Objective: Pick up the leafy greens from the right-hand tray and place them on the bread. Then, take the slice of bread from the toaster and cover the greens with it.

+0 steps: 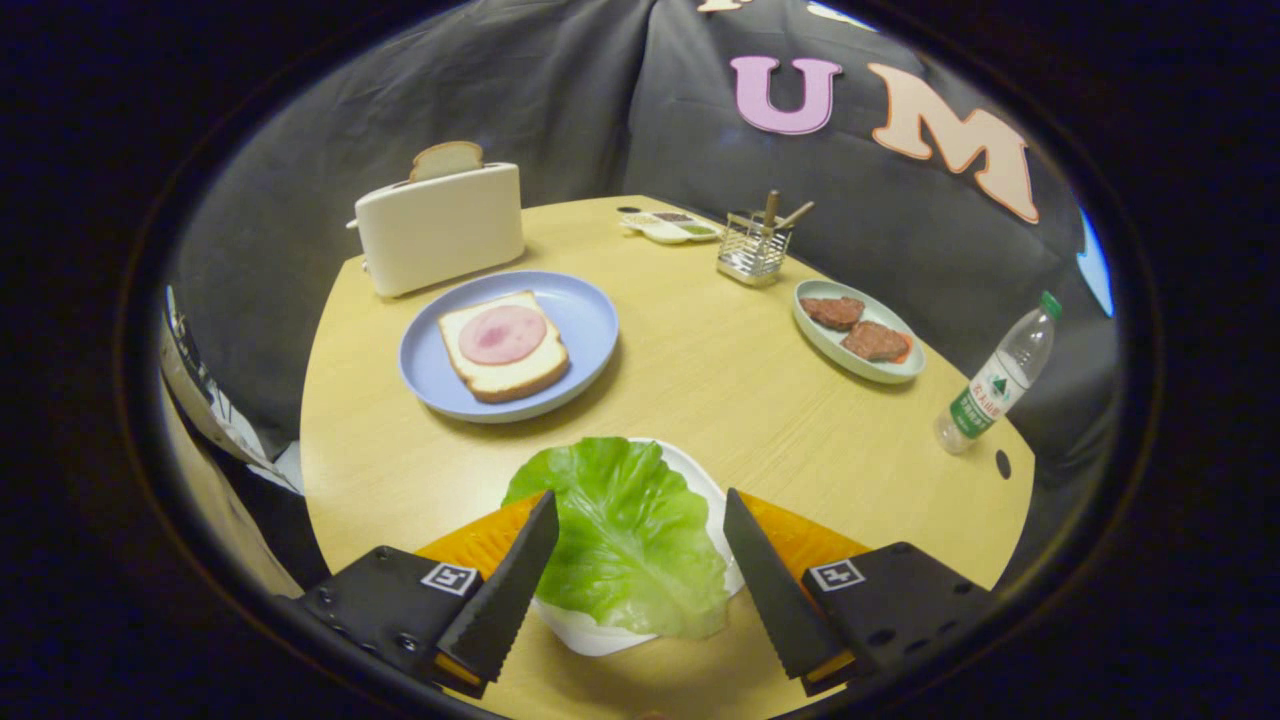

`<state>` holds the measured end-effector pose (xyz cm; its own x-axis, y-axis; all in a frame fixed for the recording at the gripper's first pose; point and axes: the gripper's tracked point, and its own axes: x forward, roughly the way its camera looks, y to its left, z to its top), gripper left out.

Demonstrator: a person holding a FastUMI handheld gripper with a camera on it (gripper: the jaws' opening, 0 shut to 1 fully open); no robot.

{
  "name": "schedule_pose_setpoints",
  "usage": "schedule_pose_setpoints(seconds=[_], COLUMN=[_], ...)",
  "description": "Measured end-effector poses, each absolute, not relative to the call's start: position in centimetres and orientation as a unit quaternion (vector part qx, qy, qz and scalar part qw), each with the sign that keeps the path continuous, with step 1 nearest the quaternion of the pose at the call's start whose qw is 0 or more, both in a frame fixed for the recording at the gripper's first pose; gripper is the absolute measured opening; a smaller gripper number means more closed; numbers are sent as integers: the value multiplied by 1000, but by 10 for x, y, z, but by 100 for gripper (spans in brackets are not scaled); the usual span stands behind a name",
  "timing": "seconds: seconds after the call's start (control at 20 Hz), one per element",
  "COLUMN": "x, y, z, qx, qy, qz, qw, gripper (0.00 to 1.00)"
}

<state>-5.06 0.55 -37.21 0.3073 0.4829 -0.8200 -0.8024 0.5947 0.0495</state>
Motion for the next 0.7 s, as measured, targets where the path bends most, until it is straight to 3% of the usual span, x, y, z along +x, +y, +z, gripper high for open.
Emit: schedule_pose_setpoints(seconds=[0.7], x=[-67], y=[-1], z=[-406], qx=[-168], qy=[493], qz=[400], qw=[754], gripper=[100])
